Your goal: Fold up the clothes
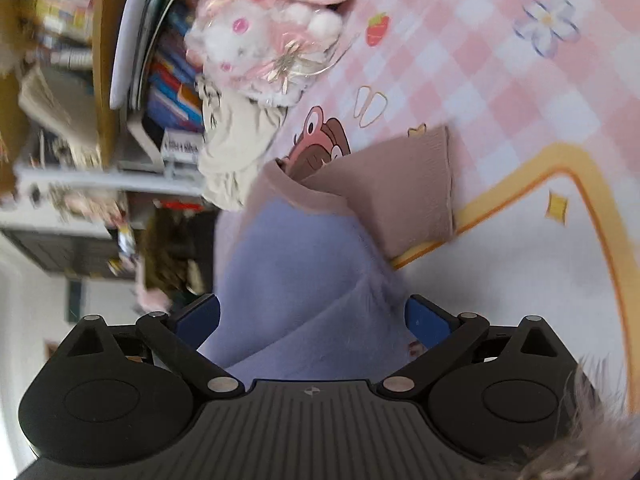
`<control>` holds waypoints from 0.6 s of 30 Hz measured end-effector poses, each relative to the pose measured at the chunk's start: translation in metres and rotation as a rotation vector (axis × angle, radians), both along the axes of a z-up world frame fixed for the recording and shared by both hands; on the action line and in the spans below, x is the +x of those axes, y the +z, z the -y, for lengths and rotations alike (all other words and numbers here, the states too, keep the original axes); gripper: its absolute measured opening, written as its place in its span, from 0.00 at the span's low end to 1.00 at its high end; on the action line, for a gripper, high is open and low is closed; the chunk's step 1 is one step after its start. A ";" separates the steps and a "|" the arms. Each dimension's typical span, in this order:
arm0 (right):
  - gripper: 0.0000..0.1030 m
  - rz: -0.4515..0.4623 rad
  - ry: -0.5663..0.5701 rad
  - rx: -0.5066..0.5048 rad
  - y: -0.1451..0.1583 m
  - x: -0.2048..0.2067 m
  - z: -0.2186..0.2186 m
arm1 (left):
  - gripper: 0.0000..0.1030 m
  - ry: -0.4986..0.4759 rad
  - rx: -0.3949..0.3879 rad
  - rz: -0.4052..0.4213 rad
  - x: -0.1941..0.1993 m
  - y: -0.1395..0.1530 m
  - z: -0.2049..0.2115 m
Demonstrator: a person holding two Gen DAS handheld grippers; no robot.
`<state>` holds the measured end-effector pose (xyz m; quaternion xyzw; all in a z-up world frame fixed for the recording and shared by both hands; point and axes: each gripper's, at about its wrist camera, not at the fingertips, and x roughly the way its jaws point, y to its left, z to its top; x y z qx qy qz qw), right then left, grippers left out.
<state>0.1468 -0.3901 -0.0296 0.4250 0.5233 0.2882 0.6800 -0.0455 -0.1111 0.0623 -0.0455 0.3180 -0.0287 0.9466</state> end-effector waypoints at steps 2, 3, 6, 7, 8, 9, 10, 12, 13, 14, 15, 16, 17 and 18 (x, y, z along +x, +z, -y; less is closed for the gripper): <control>0.98 0.011 0.061 -0.021 -0.007 0.004 -0.010 | 0.15 0.003 0.010 -0.003 0.000 -0.001 0.001; 0.97 0.003 0.092 -0.007 -0.010 0.003 -0.015 | 0.15 0.004 0.014 -0.005 0.000 -0.002 0.002; 0.70 0.001 0.185 0.016 -0.014 -0.001 -0.028 | 0.11 0.008 0.043 -0.016 0.001 -0.004 0.004; 0.40 0.013 0.215 0.019 -0.013 -0.004 -0.032 | 0.09 0.013 0.062 -0.015 0.001 -0.003 0.005; 0.28 0.023 0.222 0.029 -0.010 -0.007 -0.031 | 0.09 0.021 0.086 -0.008 0.001 -0.002 0.007; 0.23 0.052 0.220 0.053 -0.003 -0.008 -0.027 | 0.09 0.022 0.100 0.007 0.000 0.001 0.008; 0.21 0.082 0.217 0.077 0.004 -0.009 -0.022 | 0.09 0.017 0.104 0.029 0.000 0.005 0.010; 0.19 0.177 0.169 0.138 0.032 -0.008 -0.005 | 0.08 -0.012 0.110 0.089 0.000 0.018 0.017; 0.18 0.225 0.144 0.168 0.045 -0.007 0.004 | 0.08 -0.038 0.111 0.125 0.000 0.026 0.022; 0.18 0.266 0.111 0.210 0.062 -0.005 0.014 | 0.08 -0.071 0.112 0.166 0.001 0.037 0.027; 0.17 0.321 0.071 0.254 0.081 -0.002 0.025 | 0.08 -0.108 0.102 0.211 0.001 0.048 0.033; 0.17 0.387 0.031 0.293 0.104 -0.001 0.036 | 0.08 -0.151 0.081 0.262 0.000 0.062 0.039; 0.17 0.447 -0.002 0.321 0.126 0.000 0.045 | 0.08 -0.193 0.061 0.313 -0.001 0.075 0.044; 0.17 0.502 -0.018 0.352 0.147 -0.001 0.050 | 0.08 -0.236 0.034 0.363 -0.002 0.089 0.049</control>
